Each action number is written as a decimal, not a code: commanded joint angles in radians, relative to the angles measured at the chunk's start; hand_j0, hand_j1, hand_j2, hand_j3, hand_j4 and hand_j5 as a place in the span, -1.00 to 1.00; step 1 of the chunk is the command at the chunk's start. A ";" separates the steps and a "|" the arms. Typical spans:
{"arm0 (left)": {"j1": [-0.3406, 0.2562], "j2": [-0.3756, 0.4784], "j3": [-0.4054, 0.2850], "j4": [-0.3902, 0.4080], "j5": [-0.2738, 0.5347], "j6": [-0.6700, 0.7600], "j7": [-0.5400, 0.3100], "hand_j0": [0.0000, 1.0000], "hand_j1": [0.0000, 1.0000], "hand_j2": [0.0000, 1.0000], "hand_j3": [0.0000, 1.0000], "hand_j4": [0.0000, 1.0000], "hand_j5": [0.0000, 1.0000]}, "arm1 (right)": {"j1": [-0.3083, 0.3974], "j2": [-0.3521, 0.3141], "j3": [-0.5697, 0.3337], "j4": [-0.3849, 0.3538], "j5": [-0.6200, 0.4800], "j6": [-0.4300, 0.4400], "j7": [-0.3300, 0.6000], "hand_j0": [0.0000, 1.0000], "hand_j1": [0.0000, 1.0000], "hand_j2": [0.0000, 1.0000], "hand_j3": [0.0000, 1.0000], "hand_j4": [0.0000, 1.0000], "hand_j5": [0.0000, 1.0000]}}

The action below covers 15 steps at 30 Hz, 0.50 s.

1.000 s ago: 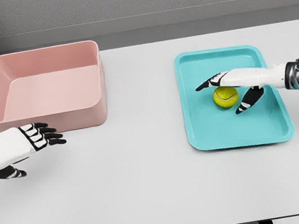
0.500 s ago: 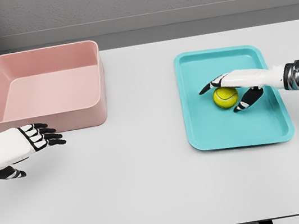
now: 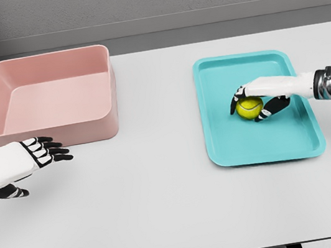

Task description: Put the tennis from the blue tray into the pink basket with both arms

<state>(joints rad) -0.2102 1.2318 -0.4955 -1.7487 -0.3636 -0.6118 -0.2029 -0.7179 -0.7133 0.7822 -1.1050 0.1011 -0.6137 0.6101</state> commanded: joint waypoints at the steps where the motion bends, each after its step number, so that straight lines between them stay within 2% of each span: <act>1: 0.000 0.001 0.002 0.000 0.006 0.001 0.000 1.00 1.00 1.00 1.00 1.00 1.00 | 0.000 0.002 -0.006 -0.006 -0.008 0.003 0.001 -0.10 -0.10 -0.10 -0.10 -0.10 -0.10; 5: 0.000 0.001 0.000 0.000 0.006 0.001 0.000 1.00 1.00 1.00 1.00 1.00 1.00 | -0.008 0.002 -0.011 -0.012 -0.009 0.003 0.001 -0.17 -0.17 -0.17 -0.17 -0.17 -0.17; 9: 0.002 0.000 0.000 0.000 0.006 0.001 0.000 1.00 1.00 1.00 1.00 1.00 1.00 | -0.011 -0.005 -0.012 -0.055 -0.014 0.003 0.001 -0.23 -0.23 -0.23 -0.23 -0.23 -0.23; 11: 0.000 -0.002 0.000 0.000 0.006 0.001 0.000 1.00 1.00 1.00 1.00 1.00 1.00 | -0.011 -0.032 -0.023 -0.119 -0.012 0.003 0.001 -0.23 -0.23 -0.23 -0.23 -0.23 -0.23; 15: 0.000 -0.005 -0.014 0.000 0.005 0.001 0.000 1.00 1.00 1.00 1.00 1.00 1.00 | -0.009 -0.061 -0.050 -0.177 -0.015 0.003 0.001 -0.23 -0.23 -0.23 -0.23 -0.23 -0.23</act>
<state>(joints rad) -0.2102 1.2277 -0.5036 -1.7485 -0.3645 -0.6119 -0.2029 -0.7240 -0.7585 0.7435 -1.2473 0.0954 -0.6137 0.6115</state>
